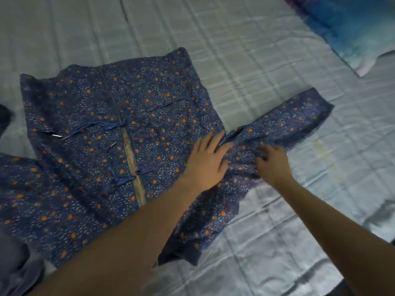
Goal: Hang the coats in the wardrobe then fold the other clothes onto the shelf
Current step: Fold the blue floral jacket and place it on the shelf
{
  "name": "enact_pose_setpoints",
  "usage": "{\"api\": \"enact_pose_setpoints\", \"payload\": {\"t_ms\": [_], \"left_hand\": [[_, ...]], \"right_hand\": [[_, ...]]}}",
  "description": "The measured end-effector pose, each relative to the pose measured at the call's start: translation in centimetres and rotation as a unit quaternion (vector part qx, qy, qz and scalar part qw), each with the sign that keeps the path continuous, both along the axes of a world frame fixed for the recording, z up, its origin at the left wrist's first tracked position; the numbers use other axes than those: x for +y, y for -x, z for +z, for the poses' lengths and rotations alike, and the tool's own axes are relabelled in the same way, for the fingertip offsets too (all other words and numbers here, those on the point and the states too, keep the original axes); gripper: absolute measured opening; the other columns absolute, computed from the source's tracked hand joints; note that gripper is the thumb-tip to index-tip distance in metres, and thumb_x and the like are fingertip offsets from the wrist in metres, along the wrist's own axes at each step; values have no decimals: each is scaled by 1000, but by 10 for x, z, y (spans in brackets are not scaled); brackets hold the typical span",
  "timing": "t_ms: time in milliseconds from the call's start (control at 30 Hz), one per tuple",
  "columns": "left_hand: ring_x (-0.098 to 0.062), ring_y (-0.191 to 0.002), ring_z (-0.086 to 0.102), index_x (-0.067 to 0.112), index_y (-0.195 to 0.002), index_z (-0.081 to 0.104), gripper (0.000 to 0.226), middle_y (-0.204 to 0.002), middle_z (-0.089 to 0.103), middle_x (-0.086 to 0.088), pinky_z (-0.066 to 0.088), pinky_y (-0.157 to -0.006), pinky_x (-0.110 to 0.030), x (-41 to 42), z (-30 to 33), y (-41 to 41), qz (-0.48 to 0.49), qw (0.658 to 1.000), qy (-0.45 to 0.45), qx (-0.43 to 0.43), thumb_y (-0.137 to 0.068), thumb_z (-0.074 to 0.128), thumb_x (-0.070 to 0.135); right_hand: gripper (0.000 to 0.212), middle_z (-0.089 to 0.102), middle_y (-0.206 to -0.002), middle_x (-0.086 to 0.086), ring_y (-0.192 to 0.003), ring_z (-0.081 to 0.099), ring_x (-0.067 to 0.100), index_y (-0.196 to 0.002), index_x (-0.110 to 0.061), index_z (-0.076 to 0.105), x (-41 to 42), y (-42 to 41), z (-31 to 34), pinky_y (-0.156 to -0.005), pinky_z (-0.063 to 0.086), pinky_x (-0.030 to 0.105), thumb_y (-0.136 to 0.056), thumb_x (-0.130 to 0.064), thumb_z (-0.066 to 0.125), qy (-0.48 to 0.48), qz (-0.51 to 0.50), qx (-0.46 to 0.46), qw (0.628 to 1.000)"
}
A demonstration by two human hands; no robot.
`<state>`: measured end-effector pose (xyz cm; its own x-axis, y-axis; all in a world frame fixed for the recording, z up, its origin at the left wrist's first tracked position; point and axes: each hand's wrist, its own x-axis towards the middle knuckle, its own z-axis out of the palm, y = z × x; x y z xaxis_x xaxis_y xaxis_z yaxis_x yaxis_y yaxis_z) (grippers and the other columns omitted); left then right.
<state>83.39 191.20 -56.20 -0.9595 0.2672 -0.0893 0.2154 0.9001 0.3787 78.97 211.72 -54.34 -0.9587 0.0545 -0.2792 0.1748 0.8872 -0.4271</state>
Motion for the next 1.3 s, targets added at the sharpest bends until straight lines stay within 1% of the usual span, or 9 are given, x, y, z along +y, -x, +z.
{"api": "enact_pose_setpoints", "payload": {"t_ms": [133, 500, 667, 900, 933, 1000, 1067, 1167, 1300], "left_hand": [[-31, -147, -19, 45, -151, 8, 63, -163, -12, 3, -4, -113, -67, 16, -39, 18, 34, 992, 88, -89, -94, 28, 64], [-33, -148, -13, 43, -153, 3, 70, -163, -6, -5, 5, -114, -67, 11, -62, 14, 35, 986, 161, -18, -90, 20, 68], [-31, -148, -15, 43, -152, 4, 71, -163, -9, -2, 1, -115, -64, 12, -59, 17, 33, 989, 145, -16, -89, 24, 69], [-14, -150, -7, 47, -143, 33, 64, -163, 8, 10, -2, -118, -54, 2, -38, 22, 65, 994, -33, -76, -82, 42, 67], [-12, -150, 5, 43, -137, 46, 58, -160, 21, 10, 1, -119, -52, -4, -20, 26, 113, 965, -194, -139, -82, 46, 62], [-16, -136, 42, 29, -118, 67, 45, -140, 55, 5, 28, -113, -46, -34, 29, 20, 232, 778, -548, -199, -83, 50, 52], [-21, -112, 63, 19, -106, 69, 45, -119, 67, -1, 49, -88, -39, -85, 71, -2, 312, 642, -682, -159, -84, 49, 53], [-23, -91, 67, 16, -115, 66, 77, -114, 66, -7, 52, -72, -35, -167, 109, -52, 345, 573, -731, -132, -77, 33, 76], [-23, -88, 66, 25, -102, 69, 84, -98, 69, -2, 51, -87, -42, -246, 93, -136, 469, 571, -644, -199, -54, 53, 92]], "right_hand": [[48, 53, -126, 26, -119, 47, 42, -124, -4, 60, 48, 49, -7, -105, 37, 42, -84, -31, 60, -30, -109, -29, 993], [76, 60, -117, 11, -100, 62, 26, -123, -2, 53, 110, 149, -10, -87, 53, 39, -68, -47, 81, 231, -462, 32, 856], [12, 71, -94, 2, -89, 68, 23, -84, -16, 65, 84, 155, 9, -76, 56, 37, -75, -20, 71, 370, -348, 73, 858], [31, 63, -107, -3, -90, 57, -1, -122, -7, 57, -43, 93, 66, -82, 44, 11, -95, -21, 55, 339, -124, 243, 901], [34, 59, -115, -4, -95, 54, -2, -128, -5, 53, -63, 78, 74, -81, 39, 5, -97, -19, 52, 333, -93, 260, 902], [37, 54, -122, 2, -103, 51, 6, -129, 5, 49, -101, 43, 87, -82, 37, 8, -99, -15, 49, 306, -28, 302, 903], [28, 64, -106, 19, -93, 59, 34, -111, 14, 58, -141, 0, 89, -72, 47, 28, -96, -6, 46, 182, 70, 347, 917], [38, 65, -81, 27, -70, 63, 38, -85, 7, 69, -211, -77, 64, -54, 52, 36, -78, -6, 34, -51, 322, 242, 914], [50, 37, -130, 19, -106, 53, 38, -139, -3, 39, -264, -168, 25, -82, 49, 50, -91, -14, 48, -78, 480, 0, 874]]}}
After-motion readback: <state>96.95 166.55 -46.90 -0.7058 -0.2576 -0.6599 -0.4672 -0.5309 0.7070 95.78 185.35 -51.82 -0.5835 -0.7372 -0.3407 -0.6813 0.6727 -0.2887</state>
